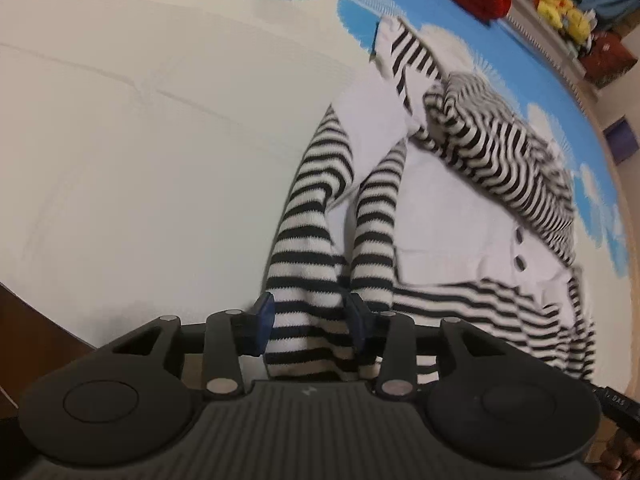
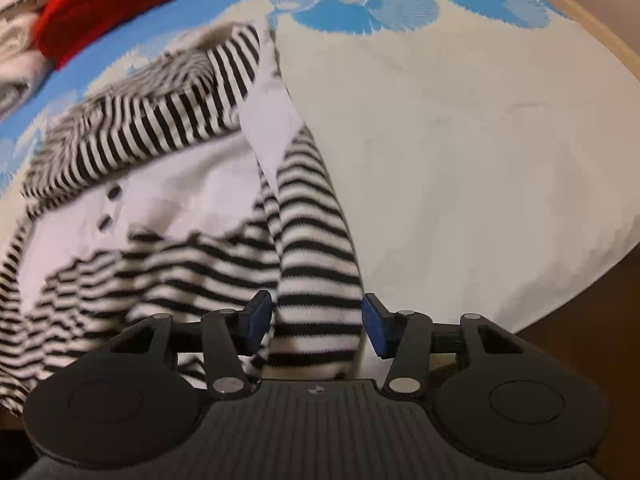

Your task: Fold small clothes

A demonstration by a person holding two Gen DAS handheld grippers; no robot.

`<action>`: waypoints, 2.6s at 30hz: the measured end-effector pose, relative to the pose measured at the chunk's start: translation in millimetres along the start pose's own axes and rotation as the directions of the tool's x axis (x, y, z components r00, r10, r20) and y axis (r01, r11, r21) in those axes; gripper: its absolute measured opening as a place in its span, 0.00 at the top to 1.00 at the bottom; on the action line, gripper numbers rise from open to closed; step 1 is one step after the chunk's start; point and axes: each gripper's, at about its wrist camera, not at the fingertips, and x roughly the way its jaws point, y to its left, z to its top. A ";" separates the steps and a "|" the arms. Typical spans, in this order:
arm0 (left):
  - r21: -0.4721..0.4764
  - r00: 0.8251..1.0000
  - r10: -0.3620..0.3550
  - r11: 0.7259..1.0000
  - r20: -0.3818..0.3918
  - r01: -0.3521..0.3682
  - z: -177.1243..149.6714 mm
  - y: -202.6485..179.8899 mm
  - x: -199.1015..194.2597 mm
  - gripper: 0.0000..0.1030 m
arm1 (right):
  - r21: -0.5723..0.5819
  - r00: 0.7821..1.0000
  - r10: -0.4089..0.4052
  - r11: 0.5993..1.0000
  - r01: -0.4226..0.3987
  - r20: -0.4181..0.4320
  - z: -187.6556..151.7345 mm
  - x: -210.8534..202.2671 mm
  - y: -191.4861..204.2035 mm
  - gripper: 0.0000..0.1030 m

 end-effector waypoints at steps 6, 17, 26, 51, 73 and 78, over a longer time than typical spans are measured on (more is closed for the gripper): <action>0.022 0.998 0.052 0.998 -0.039 -0.051 -7.6 -4.3 14.9 0.51 | -0.006 0.999 -0.018 1.000 0.018 -0.050 -9.1 7.4 -3.1 0.50; 0.112 0.994 0.088 0.990 -0.060 -0.081 -16.4 -10.2 22.1 0.50 | -0.074 0.997 -0.030 0.997 0.025 -0.067 -13.6 12.1 8.9 0.65; 0.162 1.000 0.024 0.986 0.005 -0.024 -21.1 -23.1 -0.2 0.95 | -0.006 0.996 0.056 0.998 -0.055 0.071 -10.2 -16.2 -0.9 0.98; 0.047 0.997 0.052 0.998 -0.058 -0.049 -11.7 -19.1 15.9 0.21 | 0.008 0.999 -0.017 1.000 0.017 -0.047 -18.6 4.6 1.2 0.62; 0.273 0.956 -0.096 0.962 0.279 0.016 -17.4 -46.8 -73.9 0.94 | 0.026 0.908 0.235 0.965 -0.259 0.347 5.9 -99.8 -16.8 0.99; 0.225 0.923 -0.233 0.960 0.308 0.168 -25.3 -42.2 -120.3 0.94 | -0.009 0.848 0.326 0.935 -0.355 0.418 2.0 -153.1 -29.6 0.99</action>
